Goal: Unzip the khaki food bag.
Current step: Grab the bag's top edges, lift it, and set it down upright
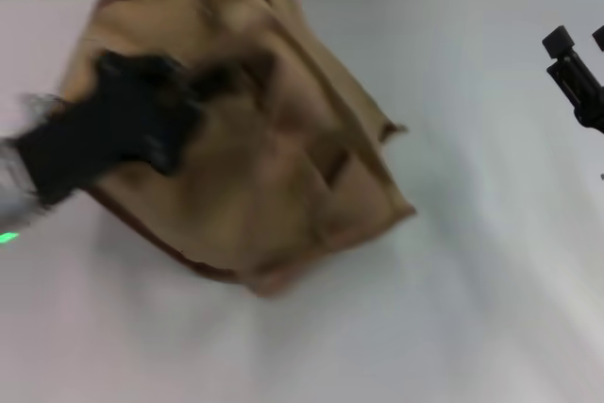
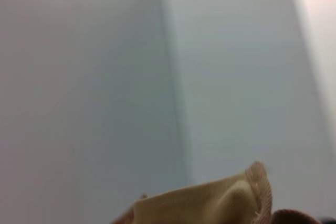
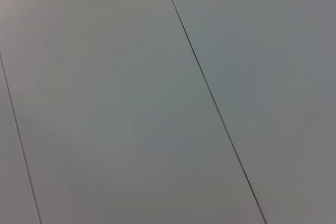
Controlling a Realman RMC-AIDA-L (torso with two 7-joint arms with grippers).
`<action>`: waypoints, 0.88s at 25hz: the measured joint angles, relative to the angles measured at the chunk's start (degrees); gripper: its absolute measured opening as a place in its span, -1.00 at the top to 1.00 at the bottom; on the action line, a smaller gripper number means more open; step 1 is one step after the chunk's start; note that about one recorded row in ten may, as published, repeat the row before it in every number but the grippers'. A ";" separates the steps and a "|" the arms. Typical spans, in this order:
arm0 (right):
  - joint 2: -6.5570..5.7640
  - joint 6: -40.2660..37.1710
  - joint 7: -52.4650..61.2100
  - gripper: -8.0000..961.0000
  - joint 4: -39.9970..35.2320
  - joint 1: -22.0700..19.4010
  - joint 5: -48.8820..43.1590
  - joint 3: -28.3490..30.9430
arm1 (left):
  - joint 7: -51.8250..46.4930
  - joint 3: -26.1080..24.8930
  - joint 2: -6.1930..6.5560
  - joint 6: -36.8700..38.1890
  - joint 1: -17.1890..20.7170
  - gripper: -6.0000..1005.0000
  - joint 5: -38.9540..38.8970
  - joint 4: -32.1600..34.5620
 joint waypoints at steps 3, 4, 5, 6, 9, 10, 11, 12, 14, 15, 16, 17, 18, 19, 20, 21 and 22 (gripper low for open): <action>-0.10 0.58 -0.04 -0.75 0.21 -0.07 -0.07 -0.07 | 1.67 14.20 -0.27 -5.93 -2.95 0.87 -0.15 0.56; -0.13 0.63 -0.11 -0.75 0.15 -0.16 -0.09 -0.12 | 1.67 14.20 -0.27 -5.93 -2.95 0.87 -0.15 0.56; -0.16 0.64 -0.26 -0.75 -0.05 -0.32 -0.12 -0.23 | 2.02 20.68 -0.70 -11.38 -5.84 0.87 -0.85 -1.34; -0.18 0.66 -0.47 -0.75 -0.25 -0.49 -0.22 -0.42 | 2.37 21.27 -0.74 -12.25 -6.62 0.87 -0.88 -2.50; -0.28 0.71 -3.22 -0.75 -1.38 -1.06 -1.45 -1.54 | 3.01 21.86 -0.75 -13.15 -7.65 0.87 -0.92 -4.13; -0.28 1.00 -5.42 -0.75 -1.74 -1.29 -1.99 -1.79 | 3.93 22.11 -0.77 -14.00 -8.70 0.87 -0.92 -5.96; -0.28 1.39 -7.77 -0.75 -1.93 -1.51 -2.28 -1.93 | 5.82 22.16 -0.79 -15.18 -10.49 0.87 -0.90 -9.07; -0.28 1.78 -10.16 -0.75 -1.94 -1.78 -2.41 -2.08 | 6.08 22.10 -0.79 -15.21 -10.81 0.87 -0.89 -9.62; -0.25 1.95 -13.96 -0.75 -1.80 -2.29 -2.45 -2.97 | 6.22 22.06 -0.80 -15.21 -11.12 0.87 -0.89 -10.10; -0.20 1.87 -15.41 -0.75 -1.74 -2.61 -2.48 -3.65 | 6.30 21.79 -0.81 -15.19 -11.42 0.87 -0.85 -10.50; -0.15 1.81 -16.58 -0.75 -1.69 -2.85 -2.48 -3.97 | 6.30 21.55 -0.81 -15.14 -11.42 0.87 -0.93 -10.53; -0.10 1.80 -17.22 -0.75 -1.61 -3.06 -2.47 -4.13 | 6.31 20.99 -0.81 -14.96 -11.00 0.87 -1.75 -10.40; -0.04 1.85 -17.54 -0.75 -1.51 -3.16 -2.36 -4.05 | 6.31 20.84 -0.80 -14.86 -10.64 0.87 -2.52 -10.24; -0.03 1.97 -17.61 -0.75 -1.42 -3.23 -2.25 -3.98 | 6.31 20.69 -0.72 -14.72 -10.08 0.87 -3.93 -9.92; -0.02 2.11 -17.61 -0.75 -1.33 -3.26 -2.12 -3.95 | 6.22 20.50 -0.60 -14.55 -9.26 0.87 -5.42 -9.42; -0.02 2.15 -17.55 -0.75 -1.31 -3.36 -2.07 -3.94 | 5.99 20.15 -0.35 -14.24 -7.96 0.87 -7.51 -8.61; -0.04 2.17 -17.45 -0.75 -1.29 -3.47 -2.03 -3.93 | 5.59 19.46 -0.20 -13.74 -6.18 0.87 -9.38 -7.14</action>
